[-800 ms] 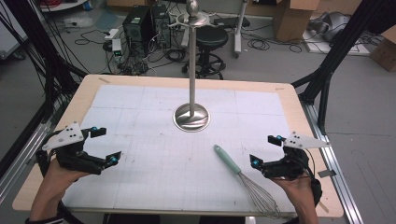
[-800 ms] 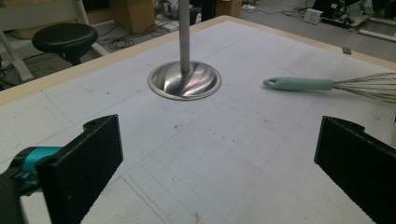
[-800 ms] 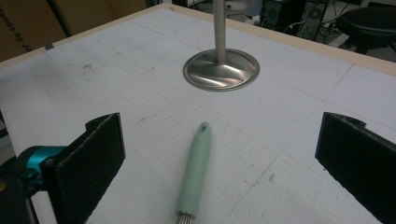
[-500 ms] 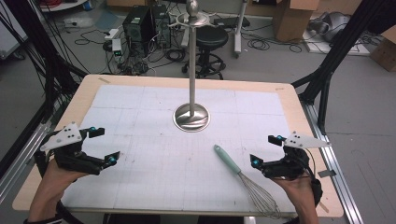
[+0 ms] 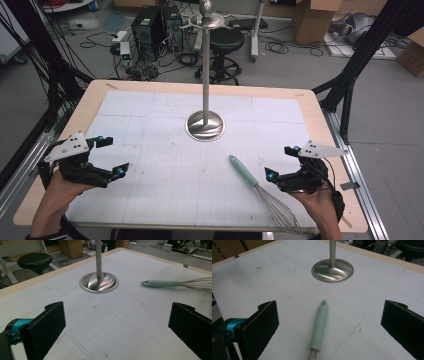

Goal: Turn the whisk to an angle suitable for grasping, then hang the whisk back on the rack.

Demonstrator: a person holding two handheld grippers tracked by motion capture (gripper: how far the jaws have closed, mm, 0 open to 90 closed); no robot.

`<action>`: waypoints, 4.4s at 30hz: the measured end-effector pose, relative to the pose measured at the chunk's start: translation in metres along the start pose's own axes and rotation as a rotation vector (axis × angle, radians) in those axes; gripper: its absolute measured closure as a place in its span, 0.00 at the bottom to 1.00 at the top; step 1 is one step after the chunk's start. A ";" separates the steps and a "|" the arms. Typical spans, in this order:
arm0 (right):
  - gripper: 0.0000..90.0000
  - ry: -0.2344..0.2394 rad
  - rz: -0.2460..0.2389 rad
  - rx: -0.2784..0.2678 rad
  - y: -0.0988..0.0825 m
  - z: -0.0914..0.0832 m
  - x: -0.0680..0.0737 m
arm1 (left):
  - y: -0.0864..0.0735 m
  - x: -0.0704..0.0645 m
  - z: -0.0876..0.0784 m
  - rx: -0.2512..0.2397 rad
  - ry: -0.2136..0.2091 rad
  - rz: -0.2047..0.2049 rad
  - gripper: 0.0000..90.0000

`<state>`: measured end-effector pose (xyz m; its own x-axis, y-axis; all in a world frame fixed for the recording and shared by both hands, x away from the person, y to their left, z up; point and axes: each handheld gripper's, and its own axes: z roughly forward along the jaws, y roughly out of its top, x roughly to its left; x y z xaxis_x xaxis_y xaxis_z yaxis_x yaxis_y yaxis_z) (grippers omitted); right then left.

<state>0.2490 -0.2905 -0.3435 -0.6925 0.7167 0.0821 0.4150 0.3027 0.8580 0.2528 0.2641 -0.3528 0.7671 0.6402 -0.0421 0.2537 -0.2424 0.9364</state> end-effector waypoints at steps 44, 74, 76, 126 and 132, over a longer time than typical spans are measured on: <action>0.00 0.055 -0.112 0.461 0.035 0.056 0.013 | -0.003 0.005 -0.001 -0.003 -0.010 -0.008 0.02; 0.01 0.029 -0.105 0.588 0.014 0.086 0.013 | -0.003 0.005 -0.001 -0.010 -0.015 -0.005 0.02; 0.00 0.021 -0.111 0.602 0.013 0.090 0.013 | -0.003 0.005 -0.001 -0.011 -0.016 -0.004 0.02; 0.63 -0.008 -0.027 0.834 -0.001 0.133 0.012 | -0.004 0.003 0.001 0.004 -0.021 0.002 0.02; 0.74 -0.024 0.016 0.860 0.001 0.135 0.011 | -0.004 0.003 0.000 -0.001 -0.020 -0.001 0.02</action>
<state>0.3217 -0.1975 -0.4104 -0.6742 0.7350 0.0722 0.7342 0.6564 0.1736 0.2543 0.2668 -0.3566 0.7784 0.6257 -0.0504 0.2543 -0.2410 0.9366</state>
